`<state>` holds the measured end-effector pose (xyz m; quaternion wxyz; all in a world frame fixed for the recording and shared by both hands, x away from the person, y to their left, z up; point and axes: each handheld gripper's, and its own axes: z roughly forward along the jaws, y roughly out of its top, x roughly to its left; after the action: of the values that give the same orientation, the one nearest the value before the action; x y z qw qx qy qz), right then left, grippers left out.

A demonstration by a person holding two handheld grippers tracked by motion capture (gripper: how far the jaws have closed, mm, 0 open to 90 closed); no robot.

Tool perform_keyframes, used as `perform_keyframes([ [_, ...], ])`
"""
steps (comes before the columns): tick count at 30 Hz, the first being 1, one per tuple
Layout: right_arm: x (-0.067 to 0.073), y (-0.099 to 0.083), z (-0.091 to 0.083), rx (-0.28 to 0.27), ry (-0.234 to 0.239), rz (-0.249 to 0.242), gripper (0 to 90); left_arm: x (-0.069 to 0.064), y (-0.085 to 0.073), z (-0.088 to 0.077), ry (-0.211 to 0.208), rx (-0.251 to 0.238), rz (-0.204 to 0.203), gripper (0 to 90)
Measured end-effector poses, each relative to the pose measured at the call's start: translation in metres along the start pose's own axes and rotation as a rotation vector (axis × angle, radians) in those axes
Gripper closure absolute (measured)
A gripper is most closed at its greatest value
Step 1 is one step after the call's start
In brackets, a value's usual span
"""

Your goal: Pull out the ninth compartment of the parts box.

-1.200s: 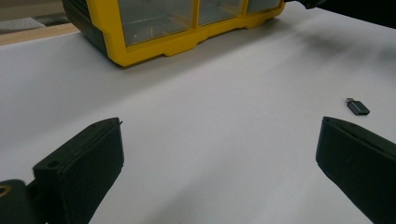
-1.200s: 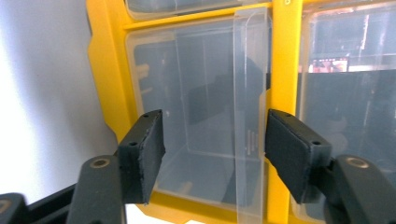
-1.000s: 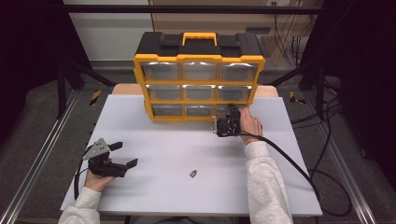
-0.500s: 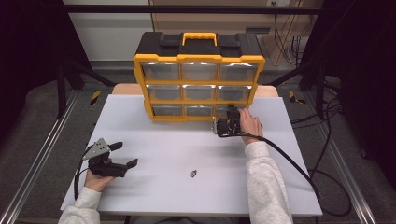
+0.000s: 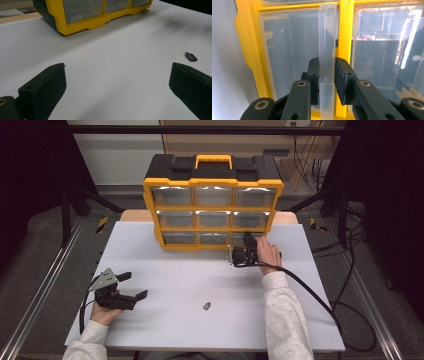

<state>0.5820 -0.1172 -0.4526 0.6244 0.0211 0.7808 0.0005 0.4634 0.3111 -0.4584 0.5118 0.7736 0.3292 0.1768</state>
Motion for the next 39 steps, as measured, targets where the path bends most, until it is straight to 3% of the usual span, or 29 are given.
perform_keyframes([
  [39,0.003,-0.005,-0.014,-0.039,0.0,-0.023,76.5,-0.001,0.0,0.001,0.0,0.005,0.004,0.5],
])
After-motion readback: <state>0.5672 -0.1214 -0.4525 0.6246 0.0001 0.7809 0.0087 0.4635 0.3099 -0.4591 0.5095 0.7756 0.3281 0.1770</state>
